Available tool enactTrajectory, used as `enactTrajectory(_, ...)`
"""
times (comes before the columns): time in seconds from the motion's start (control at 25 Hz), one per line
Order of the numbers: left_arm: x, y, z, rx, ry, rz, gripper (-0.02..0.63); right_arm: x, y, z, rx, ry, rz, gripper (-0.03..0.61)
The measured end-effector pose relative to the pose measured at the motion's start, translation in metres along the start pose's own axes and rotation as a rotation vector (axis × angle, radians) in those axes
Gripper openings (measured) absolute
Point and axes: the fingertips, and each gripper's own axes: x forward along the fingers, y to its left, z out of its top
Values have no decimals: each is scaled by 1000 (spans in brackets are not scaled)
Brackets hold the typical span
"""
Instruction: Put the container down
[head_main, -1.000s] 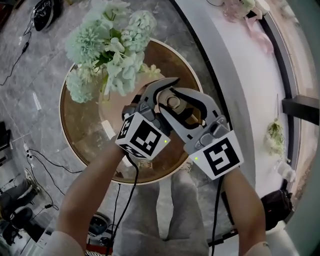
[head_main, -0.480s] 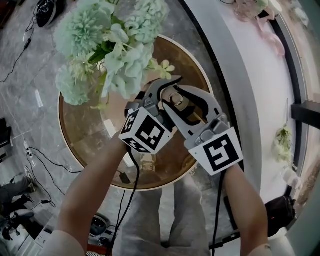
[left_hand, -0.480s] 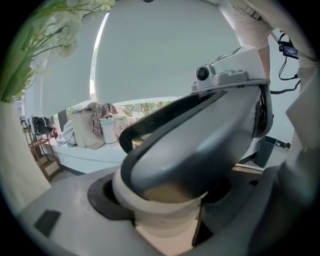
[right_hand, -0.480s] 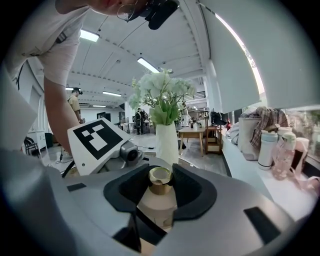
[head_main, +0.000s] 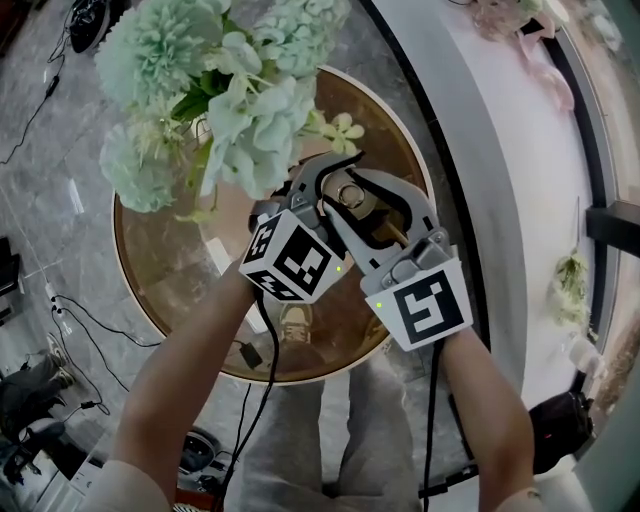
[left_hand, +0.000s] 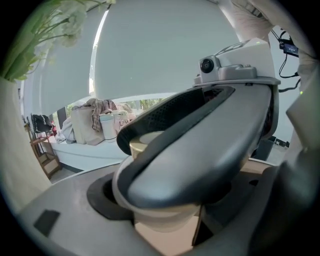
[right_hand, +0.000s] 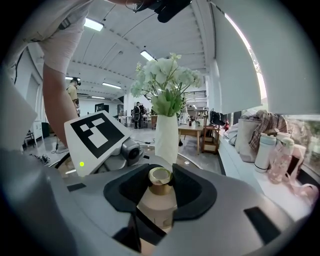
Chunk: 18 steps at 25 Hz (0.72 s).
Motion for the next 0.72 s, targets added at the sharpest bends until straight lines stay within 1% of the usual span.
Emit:
enactTrajectory(0.16, 3, 1, -8, -16, 47, -25, 354, 5, -3, -3, 32, -3, -18, 144)
enactTrajectory(0.36, 2, -1, -11, -4, 69, -40, 354, 4, -2, -3, 45, -46, -20, 144)
enactTrajectory(0.48, 3, -3, -17, 15, 104, -55, 354, 3, -1, -6, 41, -65, -19, 144)
enactTrajectory(0.56, 3, -3, -21, 9, 124, -51, 354, 3, -1, -7, 51, -70, -22, 144)
enactTrajectory(0.72, 0, -2, -26, -12, 150, -12, 354, 4, -1, -8, 54, -55, -24, 146)
